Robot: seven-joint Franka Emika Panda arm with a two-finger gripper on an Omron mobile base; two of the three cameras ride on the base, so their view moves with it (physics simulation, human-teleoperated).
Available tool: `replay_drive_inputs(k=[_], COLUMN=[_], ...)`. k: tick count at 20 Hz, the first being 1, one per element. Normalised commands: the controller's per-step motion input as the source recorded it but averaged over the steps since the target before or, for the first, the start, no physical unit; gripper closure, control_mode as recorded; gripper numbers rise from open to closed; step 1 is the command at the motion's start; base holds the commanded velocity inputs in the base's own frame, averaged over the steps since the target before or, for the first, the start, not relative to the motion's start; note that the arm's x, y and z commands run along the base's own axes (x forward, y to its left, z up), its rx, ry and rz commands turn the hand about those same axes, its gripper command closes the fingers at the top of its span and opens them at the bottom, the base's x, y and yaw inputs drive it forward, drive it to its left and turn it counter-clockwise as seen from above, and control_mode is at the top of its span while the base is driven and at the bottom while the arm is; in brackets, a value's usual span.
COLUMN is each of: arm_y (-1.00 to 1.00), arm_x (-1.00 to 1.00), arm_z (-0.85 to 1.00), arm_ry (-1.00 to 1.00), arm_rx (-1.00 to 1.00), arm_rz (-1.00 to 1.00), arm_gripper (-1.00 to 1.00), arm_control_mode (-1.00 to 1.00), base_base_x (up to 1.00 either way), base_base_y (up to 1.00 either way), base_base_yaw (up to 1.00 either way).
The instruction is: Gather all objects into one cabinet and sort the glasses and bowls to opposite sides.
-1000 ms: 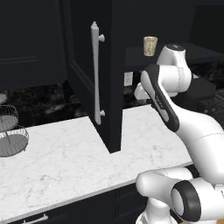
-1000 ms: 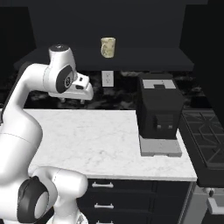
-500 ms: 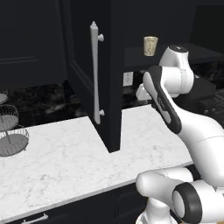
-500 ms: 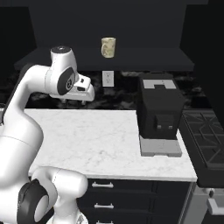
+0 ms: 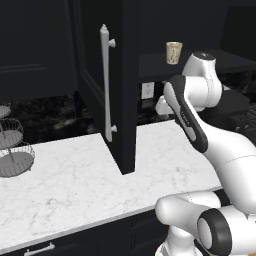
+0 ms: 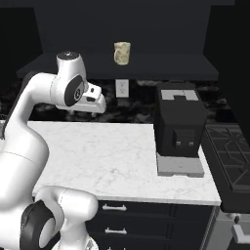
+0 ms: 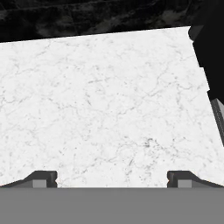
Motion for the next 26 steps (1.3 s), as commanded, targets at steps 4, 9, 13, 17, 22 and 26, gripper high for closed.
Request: replay_drive_inputs(k=[4, 9, 13, 17, 22, 26], arm_y=[0.0, -0.07, -0.56, -0.5, -0.12, 0.0], arm_x=[0.0, -0.02, -0.15, -0.02, 0.03, 0.24], arm_z=[0.0, 0.08, 0.68, 0.84, 0.81, 0.62], arm_ry=[0.0, -0.02, -0.13, -0.15, -0.19, -0.17], arm_rx=[0.0, 0.0, 0.0, 0.0, 0.0, 0.0], arm_rz=[0.0, 0.0, -0.09, -0.14, -0.14, -0.14], arm_gripper=[-1.0, -1.0, -1.0, -1.0, -1.0, -1.0], arm_control_mode=[1.0, -1.0, -1.0, -1.0, -1.0, -1.0], base_base_x=[0.0, -0.03, 0.0, 0.0, 0.0, 0.0], base_base_y=[0.0, -0.08, 0.0, 0.0, 0.0, 0.0], base_base_yaw=[0.0, 0.0, 0.0, 0.0, 0.0, 0.0])
